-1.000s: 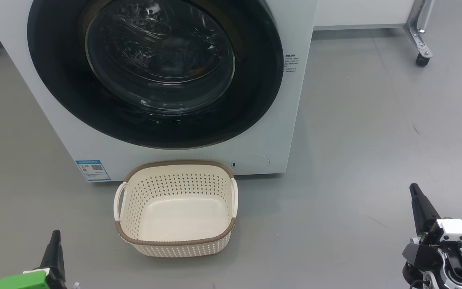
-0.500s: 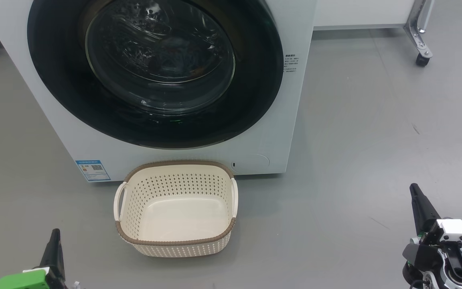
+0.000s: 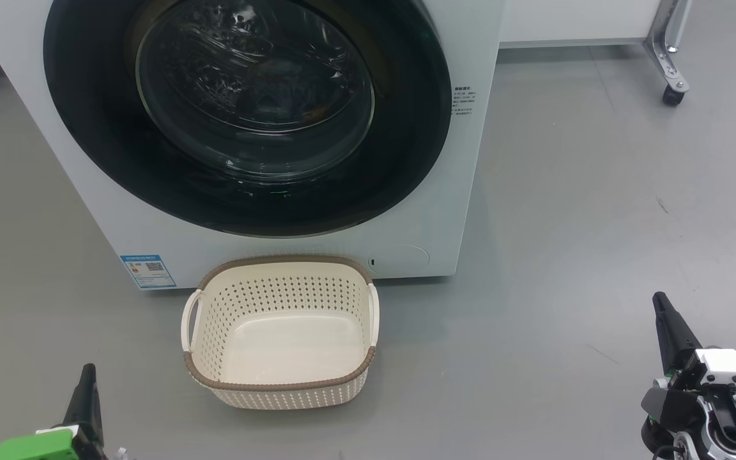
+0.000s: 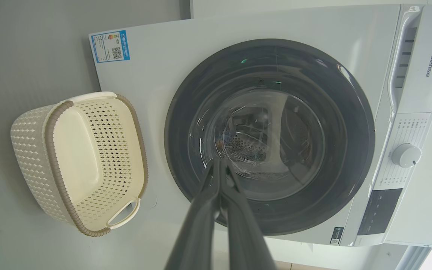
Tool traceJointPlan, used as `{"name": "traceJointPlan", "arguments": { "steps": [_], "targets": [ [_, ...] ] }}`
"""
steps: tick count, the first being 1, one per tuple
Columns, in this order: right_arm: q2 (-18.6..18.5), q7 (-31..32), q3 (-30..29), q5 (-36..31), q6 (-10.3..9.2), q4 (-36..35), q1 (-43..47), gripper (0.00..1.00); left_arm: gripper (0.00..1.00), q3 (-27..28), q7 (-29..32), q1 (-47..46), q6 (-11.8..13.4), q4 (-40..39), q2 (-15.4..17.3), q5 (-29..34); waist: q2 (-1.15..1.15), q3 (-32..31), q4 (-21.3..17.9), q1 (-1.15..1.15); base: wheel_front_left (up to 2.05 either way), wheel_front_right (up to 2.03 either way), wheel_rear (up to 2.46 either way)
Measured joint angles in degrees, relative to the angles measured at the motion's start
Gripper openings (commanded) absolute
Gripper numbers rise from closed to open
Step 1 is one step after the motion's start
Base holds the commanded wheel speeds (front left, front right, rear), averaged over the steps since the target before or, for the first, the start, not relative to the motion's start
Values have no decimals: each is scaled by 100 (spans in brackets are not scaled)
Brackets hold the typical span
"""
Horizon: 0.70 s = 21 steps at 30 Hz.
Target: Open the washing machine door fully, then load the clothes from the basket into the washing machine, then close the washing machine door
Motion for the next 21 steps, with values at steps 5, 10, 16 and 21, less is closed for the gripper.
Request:
{"name": "traceJointPlan", "arguments": {
  "steps": [5, 10, 16, 21],
  "targets": [
    [0, 0, -1, 0, 0, 3, 0, 0, 0, 2, 0, -1, -1, 4, 0, 0, 0, 0, 0, 0, 0, 0, 0],
    [0, 0, -1, 0, 0, 7, -1, 0, 0, 4, 0, -1, -1, 7, 0, 0, 0, 0, 0, 0, 0, 0, 0],
    [0, 0, -1, 0, 0, 12, -1, 0, 0, 8, 0, -2, -1, 9, 0, 0, 0, 0, 0, 0, 0, 0, 0],
    [1, 1, -2, 0, 0, 16, -1, 0, 0, 11, 1, -2, -2, 12, 0, 0, 0, 0, 0, 0, 0, 0, 0]
  ]
}}
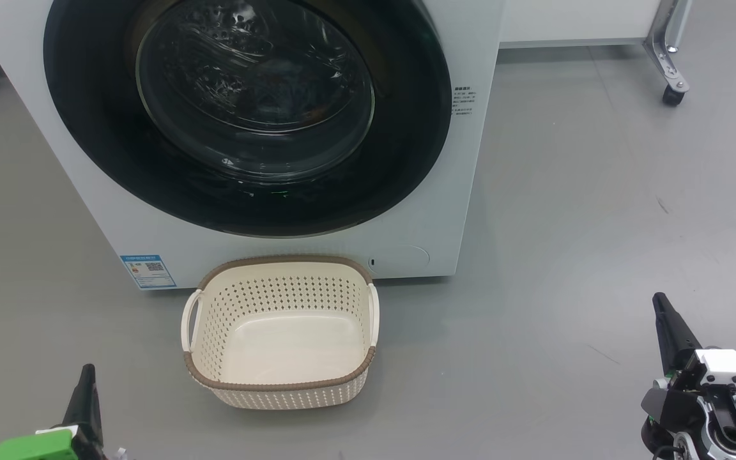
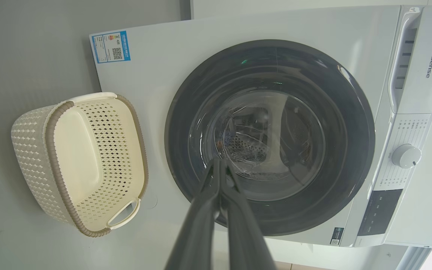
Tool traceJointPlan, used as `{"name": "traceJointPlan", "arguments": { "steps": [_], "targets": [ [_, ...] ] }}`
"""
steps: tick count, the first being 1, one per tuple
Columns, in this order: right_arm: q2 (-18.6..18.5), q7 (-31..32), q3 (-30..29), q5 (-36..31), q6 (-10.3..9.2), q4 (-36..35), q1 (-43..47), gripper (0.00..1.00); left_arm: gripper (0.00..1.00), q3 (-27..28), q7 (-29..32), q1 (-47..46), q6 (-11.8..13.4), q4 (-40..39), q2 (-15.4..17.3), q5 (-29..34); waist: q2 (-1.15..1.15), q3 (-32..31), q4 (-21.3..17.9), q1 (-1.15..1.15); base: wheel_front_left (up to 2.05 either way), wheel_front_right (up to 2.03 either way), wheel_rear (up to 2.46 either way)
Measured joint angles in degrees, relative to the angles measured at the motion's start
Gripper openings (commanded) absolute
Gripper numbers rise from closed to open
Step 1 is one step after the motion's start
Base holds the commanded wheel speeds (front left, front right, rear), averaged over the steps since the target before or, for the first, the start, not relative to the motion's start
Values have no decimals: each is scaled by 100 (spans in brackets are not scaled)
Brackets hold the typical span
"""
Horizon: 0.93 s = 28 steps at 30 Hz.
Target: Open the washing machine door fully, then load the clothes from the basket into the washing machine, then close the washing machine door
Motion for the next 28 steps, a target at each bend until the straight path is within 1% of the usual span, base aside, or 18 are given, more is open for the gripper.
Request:
{"name": "traceJointPlan", "arguments": {
  "steps": [28],
  "targets": [
    [1, 0, -2, 0, 1, 3, -1, 0, 0, 11, 0, -3, -1, 9, 0, 0, 0, 0, 0, 0, 0, 0, 0]
  ]
}}
